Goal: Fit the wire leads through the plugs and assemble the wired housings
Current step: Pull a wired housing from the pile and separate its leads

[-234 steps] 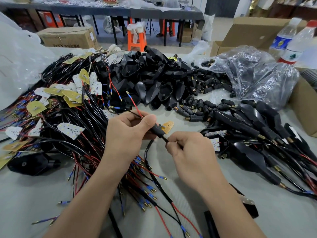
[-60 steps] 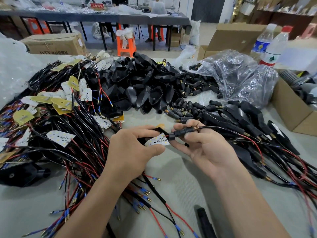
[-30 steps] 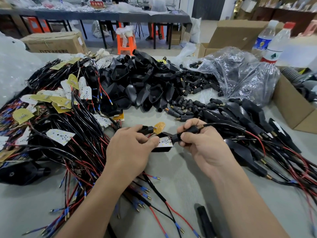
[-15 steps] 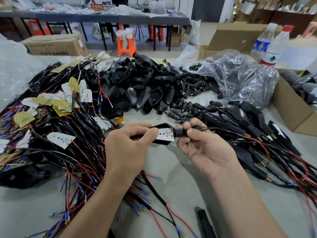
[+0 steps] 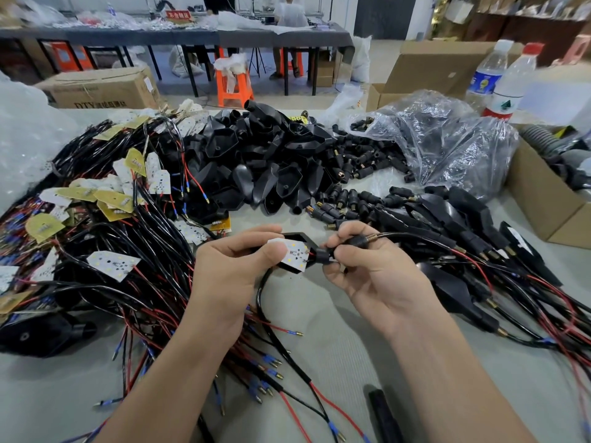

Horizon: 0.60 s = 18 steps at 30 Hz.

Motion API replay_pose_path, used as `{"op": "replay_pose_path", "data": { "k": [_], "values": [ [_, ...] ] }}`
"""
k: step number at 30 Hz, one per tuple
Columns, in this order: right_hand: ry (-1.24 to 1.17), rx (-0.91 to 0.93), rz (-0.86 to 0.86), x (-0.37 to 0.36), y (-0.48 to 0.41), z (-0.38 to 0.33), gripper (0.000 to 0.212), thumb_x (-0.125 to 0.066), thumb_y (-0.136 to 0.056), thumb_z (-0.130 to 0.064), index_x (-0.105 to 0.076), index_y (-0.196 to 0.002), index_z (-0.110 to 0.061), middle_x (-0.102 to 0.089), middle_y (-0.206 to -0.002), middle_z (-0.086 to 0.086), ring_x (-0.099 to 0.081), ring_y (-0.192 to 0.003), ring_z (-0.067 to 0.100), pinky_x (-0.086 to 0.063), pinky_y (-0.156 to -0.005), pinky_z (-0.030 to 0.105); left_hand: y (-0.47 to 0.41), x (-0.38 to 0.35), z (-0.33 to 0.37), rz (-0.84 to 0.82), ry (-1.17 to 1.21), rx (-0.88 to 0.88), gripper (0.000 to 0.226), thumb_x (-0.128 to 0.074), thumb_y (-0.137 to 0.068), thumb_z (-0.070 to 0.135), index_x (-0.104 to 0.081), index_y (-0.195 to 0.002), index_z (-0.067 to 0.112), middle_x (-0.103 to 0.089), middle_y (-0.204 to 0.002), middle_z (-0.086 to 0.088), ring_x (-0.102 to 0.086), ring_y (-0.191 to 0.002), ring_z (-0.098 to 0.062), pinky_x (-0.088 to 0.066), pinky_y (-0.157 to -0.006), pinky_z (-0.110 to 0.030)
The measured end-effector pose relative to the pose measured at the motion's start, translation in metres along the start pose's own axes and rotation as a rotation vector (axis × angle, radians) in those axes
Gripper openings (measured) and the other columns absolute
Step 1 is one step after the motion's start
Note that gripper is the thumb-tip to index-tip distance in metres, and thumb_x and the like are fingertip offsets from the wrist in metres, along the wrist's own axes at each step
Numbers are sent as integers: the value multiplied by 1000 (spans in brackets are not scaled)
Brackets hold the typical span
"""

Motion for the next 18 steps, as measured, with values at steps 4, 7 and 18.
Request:
{"op": "replay_pose_path", "data": {
  "k": [4,7,18],
  "values": [
    [12,10,44,1,2,1,29,-54,-93,11,-62,-85,-16,-76,-95,9,-71,-81,17,-58,-67,27,3,0,0,41,13,11,23,-88,-62,22,-85,-84,19,-81,-95,-4,-77,-88,-17,-58,-73,-18],
    [22,-22,55,0,2,5,21,-56,-95,6,-63,-89,-13,-77,-97,12,-75,-81,20,-62,-68,31,5,5,0,179,-237,-68,33,-95,-66,17,-83,-93,34,-80,-88,7,-77,-83,-10,-57,-72,-20],
    [224,22,16,0,4,1,20,-58,-94,1,-68,-89,-16,-76,-111,4,-70,-98,16,-55,-84,32,7,-10,0,-35,-79,191,27,-72,-88,-5,-82,-95,19,-81,-92,-5,-78,-85,-17,-61,-67,-23]
  ]
}}
Point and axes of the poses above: each hand's wrist, its own y-axis away from the middle knuckle, its own x-axis out of the back of the hand, z = x × y, the point moved 3 cm from there along -y, towards the middle knuckle
